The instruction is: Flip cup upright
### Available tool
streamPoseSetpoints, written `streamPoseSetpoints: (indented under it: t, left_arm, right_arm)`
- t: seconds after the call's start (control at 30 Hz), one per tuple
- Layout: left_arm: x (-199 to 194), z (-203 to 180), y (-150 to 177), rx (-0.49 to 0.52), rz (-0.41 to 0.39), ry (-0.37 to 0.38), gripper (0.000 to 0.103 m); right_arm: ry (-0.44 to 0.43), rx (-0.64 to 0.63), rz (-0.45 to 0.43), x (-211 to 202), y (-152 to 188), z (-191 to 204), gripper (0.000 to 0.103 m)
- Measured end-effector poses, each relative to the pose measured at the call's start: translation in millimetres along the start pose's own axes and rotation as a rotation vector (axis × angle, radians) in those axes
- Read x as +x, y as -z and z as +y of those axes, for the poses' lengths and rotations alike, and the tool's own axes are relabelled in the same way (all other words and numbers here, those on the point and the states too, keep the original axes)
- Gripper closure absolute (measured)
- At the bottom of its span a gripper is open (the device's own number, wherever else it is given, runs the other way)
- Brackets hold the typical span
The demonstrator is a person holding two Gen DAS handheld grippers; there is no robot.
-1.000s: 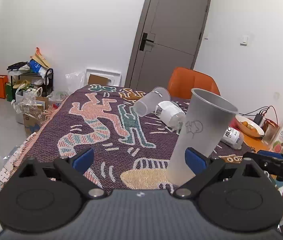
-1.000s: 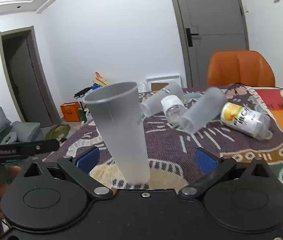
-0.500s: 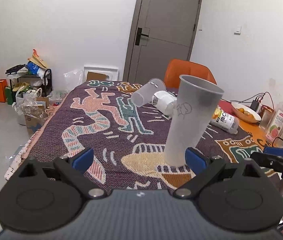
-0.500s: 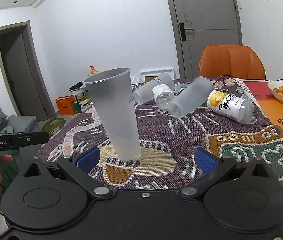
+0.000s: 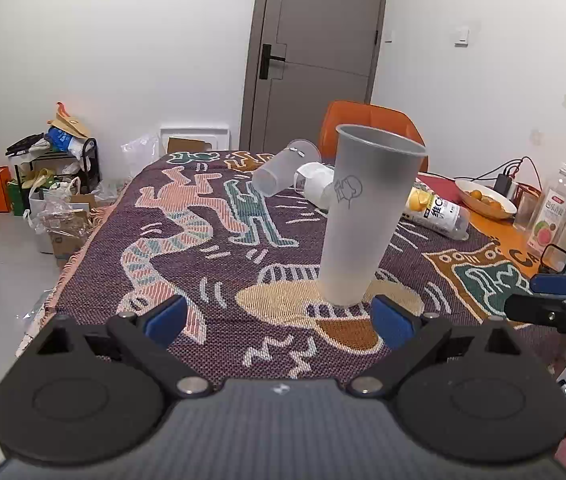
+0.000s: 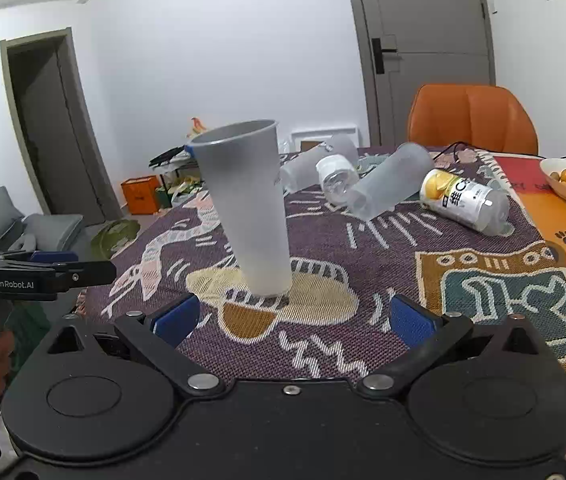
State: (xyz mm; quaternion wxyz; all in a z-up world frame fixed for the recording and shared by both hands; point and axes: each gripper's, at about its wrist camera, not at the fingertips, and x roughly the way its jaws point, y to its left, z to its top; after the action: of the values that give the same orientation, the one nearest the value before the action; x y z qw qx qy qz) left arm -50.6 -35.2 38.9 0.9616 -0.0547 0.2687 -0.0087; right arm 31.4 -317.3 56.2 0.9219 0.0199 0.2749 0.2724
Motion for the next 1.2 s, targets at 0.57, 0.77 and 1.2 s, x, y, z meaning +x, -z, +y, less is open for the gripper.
streamPoseSetpoints:
  t: [0.57,0.77,1.2]
  left_arm:
    - [-12.8,2.0,-2.0,0.015,-0.020,-0.016,0.006]
    - [-13.0,1.5,-2.0,0.014,-0.016,-0.011,0.006]
    - [-14.1,2.1,-1.7,0.003,-0.010,-0.005,0.006]
  right_arm:
    - [-0.011,-0.001,0.005,0.3,-0.8,5.4,0.000]
    - [-0.019,-0.018,0.004,-2.1,-2.0,10.7,0.000]
    - [-0.021,-0.023,0.004,-3.9,-3.8,15.7,0.000]
